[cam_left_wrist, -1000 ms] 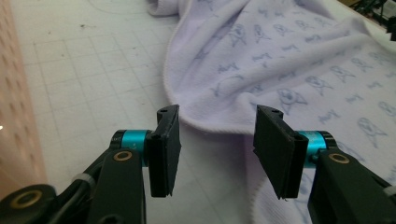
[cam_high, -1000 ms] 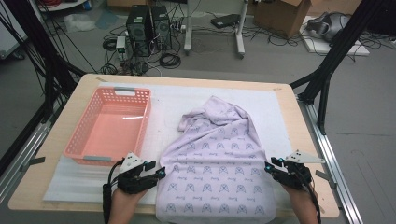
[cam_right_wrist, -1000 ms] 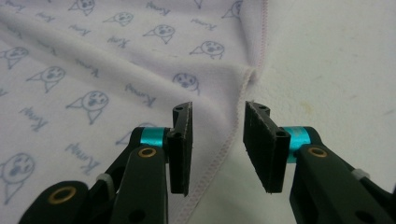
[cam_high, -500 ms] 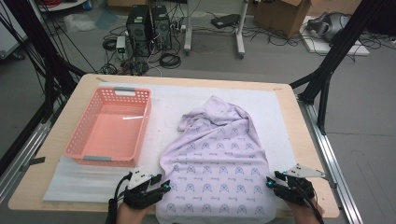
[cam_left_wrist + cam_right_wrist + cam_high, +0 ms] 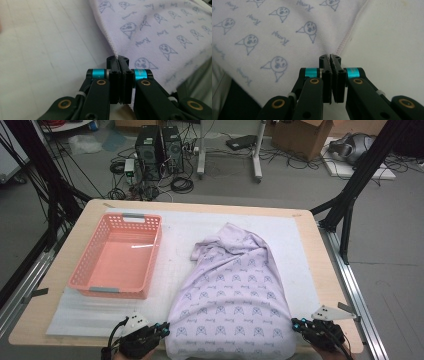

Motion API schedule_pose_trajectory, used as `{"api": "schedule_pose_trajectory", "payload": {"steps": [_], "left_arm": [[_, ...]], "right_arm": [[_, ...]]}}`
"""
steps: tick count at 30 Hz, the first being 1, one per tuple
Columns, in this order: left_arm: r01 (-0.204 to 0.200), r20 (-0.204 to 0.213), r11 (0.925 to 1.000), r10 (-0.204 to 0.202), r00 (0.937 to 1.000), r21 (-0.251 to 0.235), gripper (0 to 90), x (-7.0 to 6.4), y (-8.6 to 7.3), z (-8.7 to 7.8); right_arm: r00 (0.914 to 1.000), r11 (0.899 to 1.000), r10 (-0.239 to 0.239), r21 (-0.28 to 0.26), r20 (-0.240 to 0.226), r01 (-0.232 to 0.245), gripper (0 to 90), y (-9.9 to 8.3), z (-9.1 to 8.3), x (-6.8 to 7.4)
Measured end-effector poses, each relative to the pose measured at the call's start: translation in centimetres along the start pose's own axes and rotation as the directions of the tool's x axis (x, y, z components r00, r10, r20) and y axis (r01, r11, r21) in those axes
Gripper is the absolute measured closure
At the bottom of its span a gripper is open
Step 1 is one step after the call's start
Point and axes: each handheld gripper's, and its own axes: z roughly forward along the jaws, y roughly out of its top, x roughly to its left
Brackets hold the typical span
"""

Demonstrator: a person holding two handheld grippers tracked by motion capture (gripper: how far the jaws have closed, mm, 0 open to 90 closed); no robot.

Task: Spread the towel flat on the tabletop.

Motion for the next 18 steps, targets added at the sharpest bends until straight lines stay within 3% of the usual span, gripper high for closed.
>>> {"api": "schedule_pose_trajectory", "payload": {"steps": [1, 3, 5, 7, 11, 18], "left_arm": [[-0.004, -0.010, 0.9999, 0.004, 0.9999, -0.013, 84.3, -0.1, -0.1, -0.2], [0.000, -0.034, 0.9991, -0.001, 0.9994, -0.041, 59.4, 0.0, 0.2, -0.2], [-0.002, -0.027, 0.9964, 0.000, 0.9996, -0.085, 53.7, 0.1, 0.6, -0.1], [-0.004, -0.022, 0.9954, 0.002, 0.9998, -0.096, 47.9, 0.2, 1.1, 0.3], [-0.028, -0.034, 0.9957, 0.025, 0.9991, -0.089, 46.7, 0.1, 2.1, 1.9], [-0.041, -0.050, 0.9977, 0.039, 0.9980, -0.054, 46.9, 1.0, 4.0, 4.4]], "right_arm": [[0.9999, 1.000, 0.008, 0.006, -0.008, -0.008, 87.3, -0.2, -0.2, 0.1], [0.9995, 0.999, 0.032, 0.002, -0.003, -0.032, 72.6, -0.6, -0.3, 0.2], [0.9986, 0.998, 0.053, -0.029, 0.008, -0.052, 64.8, -0.4, -0.2, -0.2], [0.9975, 0.995, 0.069, -0.076, 0.012, -0.068, 61.6, 0.0, -0.2, -0.5], [0.9977, 0.991, 0.065, -0.120, 0.018, -0.062, 61.6, 0.7, 0.3, -0.8], [0.9971, 0.993, 0.070, -0.101, 0.030, -0.067, 62.1, 1.7, 2.0, -1.3]]}}
